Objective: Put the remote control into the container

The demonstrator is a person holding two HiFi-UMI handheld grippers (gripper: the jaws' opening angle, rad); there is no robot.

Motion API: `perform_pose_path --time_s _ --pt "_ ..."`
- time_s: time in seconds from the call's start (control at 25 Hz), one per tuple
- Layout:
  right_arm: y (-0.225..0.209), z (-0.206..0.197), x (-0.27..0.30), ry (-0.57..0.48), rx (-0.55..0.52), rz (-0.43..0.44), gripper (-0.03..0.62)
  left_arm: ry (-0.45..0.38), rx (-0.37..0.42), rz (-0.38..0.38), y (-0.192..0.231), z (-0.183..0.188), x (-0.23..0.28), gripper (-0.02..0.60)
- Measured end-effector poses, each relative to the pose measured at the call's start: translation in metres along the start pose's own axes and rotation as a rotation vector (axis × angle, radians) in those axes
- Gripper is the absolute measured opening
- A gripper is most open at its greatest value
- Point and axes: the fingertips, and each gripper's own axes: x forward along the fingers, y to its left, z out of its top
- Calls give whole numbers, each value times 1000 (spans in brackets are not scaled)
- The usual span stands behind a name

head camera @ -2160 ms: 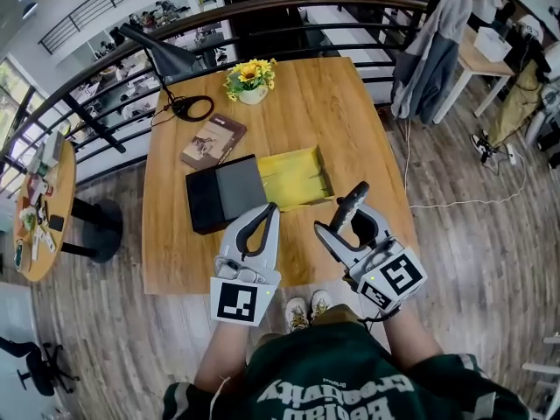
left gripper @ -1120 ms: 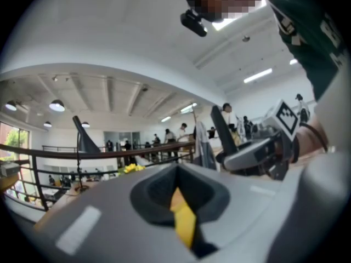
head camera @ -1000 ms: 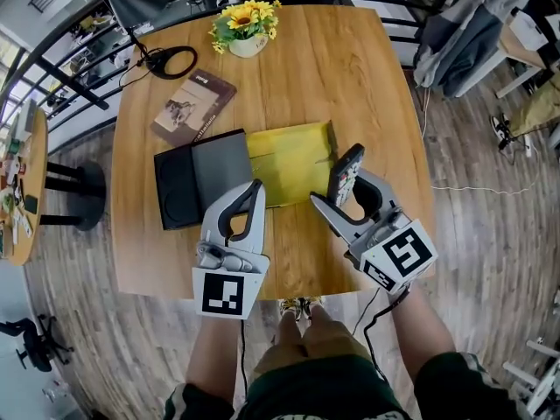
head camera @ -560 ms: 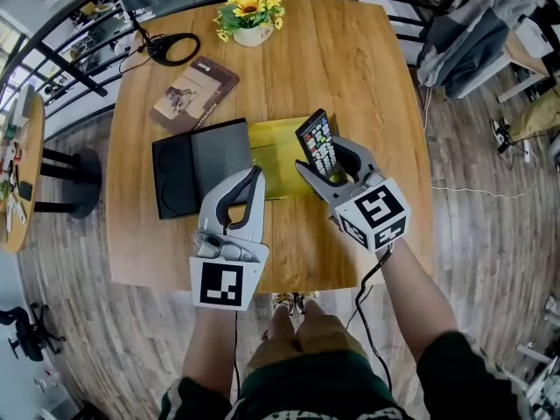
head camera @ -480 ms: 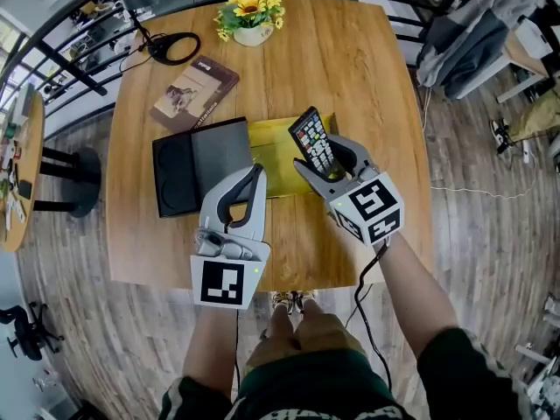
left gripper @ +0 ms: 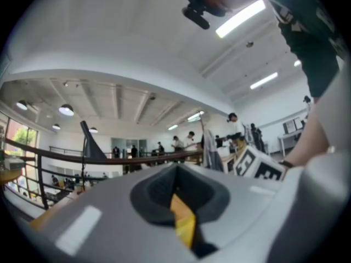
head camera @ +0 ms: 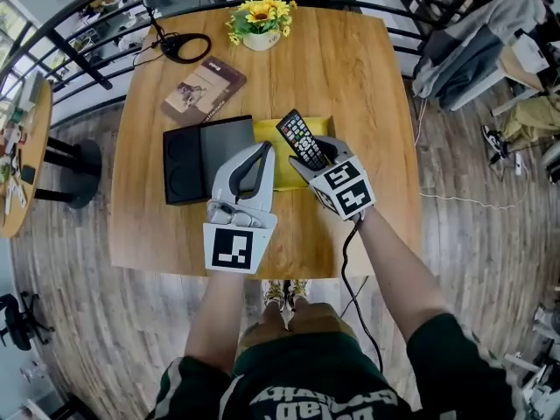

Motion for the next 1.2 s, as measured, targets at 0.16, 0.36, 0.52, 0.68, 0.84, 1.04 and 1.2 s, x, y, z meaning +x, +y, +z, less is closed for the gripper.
perform_pose_path --time_s 0.16,0.36,0.52,0.68,0.84,1.04,1.2 --pt "3 -11 9 77 -13 11 250 -22 -10 25 6 9 0 -5" --pt "1 -29 19 165 -44 12 250 -33 -25 34 10 12 1 -5" --pt "0 -37 28 218 -74 18 250 -30 -13 28 11 9 3 -5" --pt "1 -43 39 255 -102 29 250 -23 -14 33 16 3 6 -5" --pt "-4 -47 48 292 -127 33 250 -20 -6 27 17 -2 10 -5" --pt "-10 -56 57 340 -159 36 250 -14 -7 30 19 -4 10 -5" --pt "-13 -69 60 383 -149 34 250 -5 -7 23 17 -10 10 -5"
